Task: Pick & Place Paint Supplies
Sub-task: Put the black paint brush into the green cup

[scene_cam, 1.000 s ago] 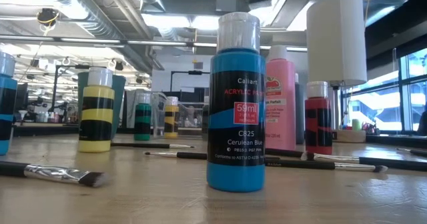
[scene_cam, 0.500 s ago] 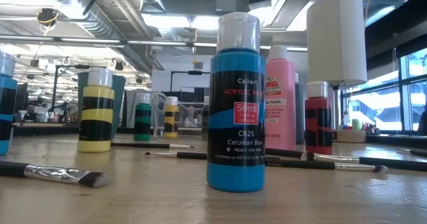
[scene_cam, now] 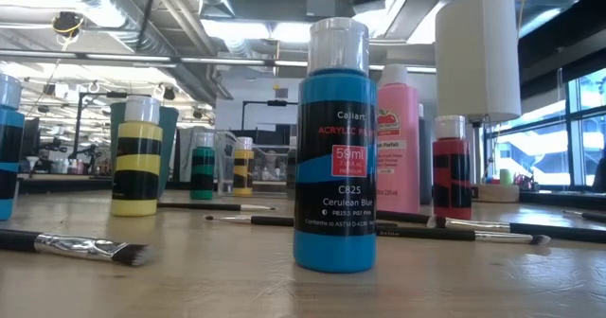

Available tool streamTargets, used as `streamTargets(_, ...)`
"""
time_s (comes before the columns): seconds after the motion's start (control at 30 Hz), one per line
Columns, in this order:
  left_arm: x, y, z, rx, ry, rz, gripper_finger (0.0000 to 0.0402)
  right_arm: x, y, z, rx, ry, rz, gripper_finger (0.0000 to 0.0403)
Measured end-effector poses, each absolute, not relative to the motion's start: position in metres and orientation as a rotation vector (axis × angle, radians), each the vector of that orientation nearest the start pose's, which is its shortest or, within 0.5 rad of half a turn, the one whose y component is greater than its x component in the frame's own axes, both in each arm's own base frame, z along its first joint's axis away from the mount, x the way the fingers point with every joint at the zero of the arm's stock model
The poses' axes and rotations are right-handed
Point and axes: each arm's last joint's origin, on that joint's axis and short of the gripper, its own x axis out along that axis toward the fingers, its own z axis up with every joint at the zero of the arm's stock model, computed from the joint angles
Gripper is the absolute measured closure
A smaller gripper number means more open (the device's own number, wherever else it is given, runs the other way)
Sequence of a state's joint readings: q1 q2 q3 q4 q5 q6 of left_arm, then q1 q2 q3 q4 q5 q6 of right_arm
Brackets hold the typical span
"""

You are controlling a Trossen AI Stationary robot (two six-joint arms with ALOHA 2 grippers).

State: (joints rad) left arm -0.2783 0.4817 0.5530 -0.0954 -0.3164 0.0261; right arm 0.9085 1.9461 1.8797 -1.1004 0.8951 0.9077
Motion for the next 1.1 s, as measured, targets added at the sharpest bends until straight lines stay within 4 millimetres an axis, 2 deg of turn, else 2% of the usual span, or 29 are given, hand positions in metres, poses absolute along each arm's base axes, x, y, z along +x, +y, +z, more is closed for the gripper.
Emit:
streamTargets(0.17, 0.118, -0.021, 0.281, 0.077, -0.051, 0.068, 0.0400, 0.263, 0.301, 0.314, -0.046, 0.632, -0.296, 0.0146)
streamTargets(0.37, 0.113, -0.018, 0.260, 0.089, -0.055, 0.089, 0.0400, 0.263, 0.300, 0.311, -0.053, 0.633, -0.299, 0.0146)
streamTargets(0.57, 0.100, -0.012, 0.262, 0.123, -0.115, 0.205, 0.0400, 0.264, 0.297, 0.296, -0.101, 0.645, -0.327, 0.0146)
streamTargets(0.73, 0.090, -0.008, 0.266, 0.117, -0.155, 0.269, 0.0400, 0.271, 0.291, 0.295, -0.089, 0.650, -0.345, 0.0146)
streamTargets(1.1, 0.090, -0.006, 0.251, 0.140, -0.077, 0.321, 0.0400, 0.273, 0.289, 0.295, -0.081, 0.655, -0.349, 0.0146)
